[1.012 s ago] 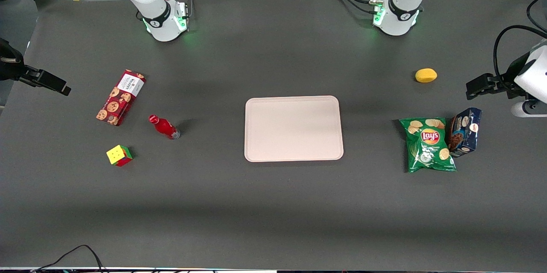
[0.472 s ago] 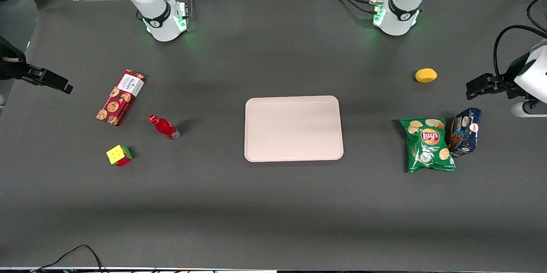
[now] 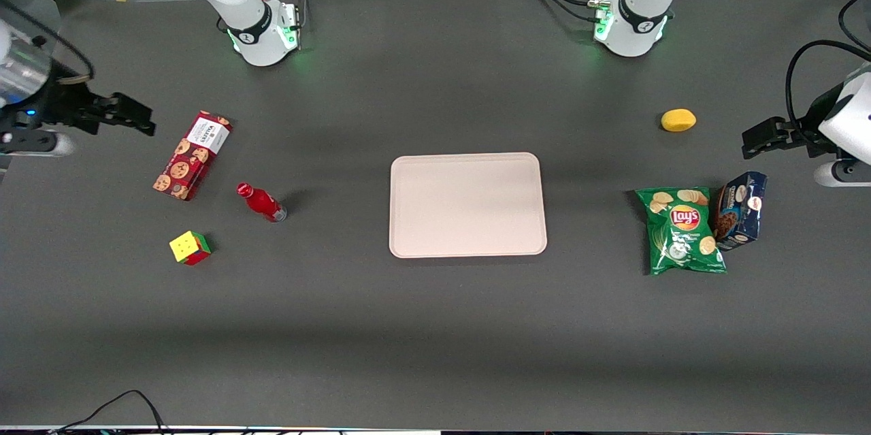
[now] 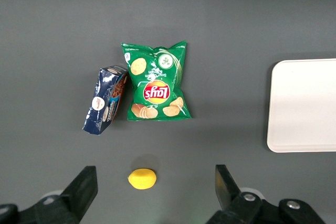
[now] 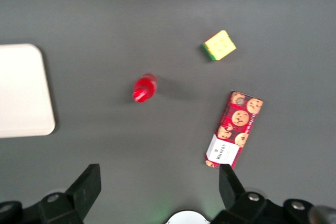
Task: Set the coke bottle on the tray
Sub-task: 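Move the open right gripper toward the red Coca-Cola bottle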
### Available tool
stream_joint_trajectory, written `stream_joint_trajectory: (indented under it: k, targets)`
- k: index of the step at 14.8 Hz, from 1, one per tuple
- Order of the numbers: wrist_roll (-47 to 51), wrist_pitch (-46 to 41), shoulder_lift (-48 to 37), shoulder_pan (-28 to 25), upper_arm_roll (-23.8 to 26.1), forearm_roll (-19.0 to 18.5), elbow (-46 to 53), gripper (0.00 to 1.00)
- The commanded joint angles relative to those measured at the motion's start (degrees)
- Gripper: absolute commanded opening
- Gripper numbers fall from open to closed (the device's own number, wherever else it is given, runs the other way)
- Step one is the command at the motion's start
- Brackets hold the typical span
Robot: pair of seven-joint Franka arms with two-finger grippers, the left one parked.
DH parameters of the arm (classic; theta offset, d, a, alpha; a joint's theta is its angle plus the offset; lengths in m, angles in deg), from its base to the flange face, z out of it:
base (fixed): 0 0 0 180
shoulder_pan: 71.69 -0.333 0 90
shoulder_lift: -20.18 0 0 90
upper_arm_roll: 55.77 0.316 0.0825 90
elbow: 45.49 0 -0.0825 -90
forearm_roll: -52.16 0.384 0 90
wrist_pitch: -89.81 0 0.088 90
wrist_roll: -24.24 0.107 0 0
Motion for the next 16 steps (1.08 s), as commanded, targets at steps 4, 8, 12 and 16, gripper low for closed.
stream_joint_trajectory:
  k: [4,8,12,16]
  targets:
    - [-1.86,-2.83,0.4,-3.62,-0.13,-0.26,-0.55,1.0]
    - [-2.04,8.55,-0.56,-3.62,0.31,0.0,-11.42,1.0]
    - [-2.82,20.87,-1.09,-3.62,0.66,-0.08,-20.84,1.0]
    - [-5.55,36.69,-1.26,-3.27,1.11,0.0,-32.35,1.0]
